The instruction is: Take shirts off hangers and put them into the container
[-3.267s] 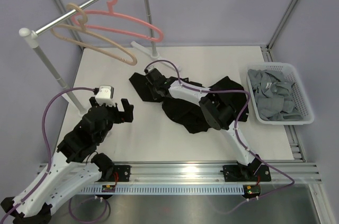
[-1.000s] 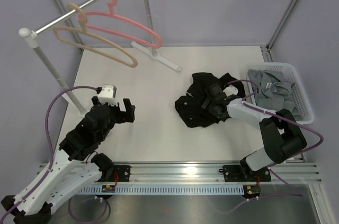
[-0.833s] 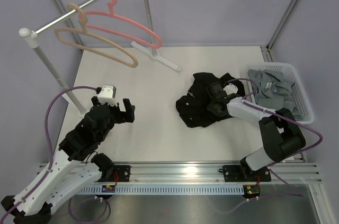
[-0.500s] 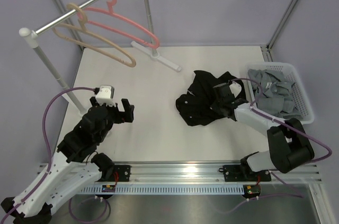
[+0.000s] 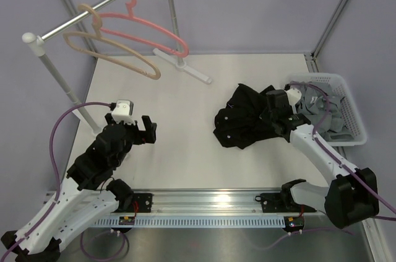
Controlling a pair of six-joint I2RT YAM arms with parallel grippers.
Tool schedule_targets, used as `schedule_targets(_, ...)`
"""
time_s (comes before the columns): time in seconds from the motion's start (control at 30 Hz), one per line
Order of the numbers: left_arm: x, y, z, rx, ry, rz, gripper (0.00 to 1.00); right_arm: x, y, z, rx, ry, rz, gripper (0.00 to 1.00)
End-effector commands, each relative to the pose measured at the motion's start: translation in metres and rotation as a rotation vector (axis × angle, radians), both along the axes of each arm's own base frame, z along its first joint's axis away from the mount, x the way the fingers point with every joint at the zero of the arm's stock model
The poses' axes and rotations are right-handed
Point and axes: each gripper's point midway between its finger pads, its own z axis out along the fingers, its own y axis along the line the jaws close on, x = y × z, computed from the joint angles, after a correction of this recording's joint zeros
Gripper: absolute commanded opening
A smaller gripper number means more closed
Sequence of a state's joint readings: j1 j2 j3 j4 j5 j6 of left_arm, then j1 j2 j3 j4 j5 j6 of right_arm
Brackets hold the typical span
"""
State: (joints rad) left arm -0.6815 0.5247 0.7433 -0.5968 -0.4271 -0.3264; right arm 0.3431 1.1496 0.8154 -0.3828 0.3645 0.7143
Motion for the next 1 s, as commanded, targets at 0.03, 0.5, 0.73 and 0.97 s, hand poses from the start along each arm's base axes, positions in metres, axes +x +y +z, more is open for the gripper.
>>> schedule_targets(0.03, 0.004, 0.0, 0.006, -0.027, -0.028, 0.02, 0.99, -0.021, -0.021, -0.049, -0.001, 0.173, -0.09, 0.13)
schedule_targets(0.5, 0.004, 0.0, 0.007, -0.026, -0.031, 0.019, 0.99, -0.006, -0.011, 0.039, -0.094, -0.023, 0.15, 0.96)
schedule_targets(0.73, 0.005, 0.0, 0.005, -0.021, -0.025, 0.021, 0.99, 0.023, 0.01, 0.053, -0.115, -0.01, 0.268, 1.0)
schedule_targets(0.97, 0.005, 0.001, 0.004, -0.015, -0.022, 0.023, 0.99, 0.047, 0.004, 0.018, -0.07, 0.12, 0.065, 1.0)
